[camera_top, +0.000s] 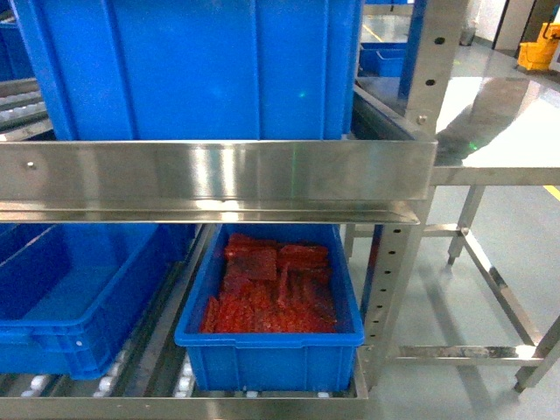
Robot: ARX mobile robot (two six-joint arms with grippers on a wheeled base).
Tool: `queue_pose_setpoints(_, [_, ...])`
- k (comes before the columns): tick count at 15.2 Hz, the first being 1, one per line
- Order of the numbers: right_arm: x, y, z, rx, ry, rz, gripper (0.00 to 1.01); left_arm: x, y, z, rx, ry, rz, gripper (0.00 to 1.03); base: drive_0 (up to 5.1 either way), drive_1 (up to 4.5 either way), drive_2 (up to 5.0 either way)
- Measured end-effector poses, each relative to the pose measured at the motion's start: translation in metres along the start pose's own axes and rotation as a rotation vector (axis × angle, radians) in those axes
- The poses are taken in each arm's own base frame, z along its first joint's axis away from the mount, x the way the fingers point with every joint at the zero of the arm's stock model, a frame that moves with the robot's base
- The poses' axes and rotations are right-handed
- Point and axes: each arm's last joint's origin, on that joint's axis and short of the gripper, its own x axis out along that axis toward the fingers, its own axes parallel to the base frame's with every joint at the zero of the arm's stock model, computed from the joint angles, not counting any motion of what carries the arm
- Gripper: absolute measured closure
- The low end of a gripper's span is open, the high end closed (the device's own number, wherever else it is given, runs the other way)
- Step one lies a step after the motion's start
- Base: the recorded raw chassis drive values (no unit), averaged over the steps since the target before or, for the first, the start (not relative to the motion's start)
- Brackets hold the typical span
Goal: Sort blue parts and orange caps into right shelf containers
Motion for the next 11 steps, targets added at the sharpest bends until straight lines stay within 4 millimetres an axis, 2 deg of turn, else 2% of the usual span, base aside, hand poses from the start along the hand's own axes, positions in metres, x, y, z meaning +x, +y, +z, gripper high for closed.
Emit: queue_pose_setpoints(11, [0.0, 0.0, -0.0003, 0.0, 0.003, 0.0, 0.57, 0.0, 0.0, 0.0, 0.0, 0.0, 0.0, 0.6, -4.6, 3.7, 1.6])
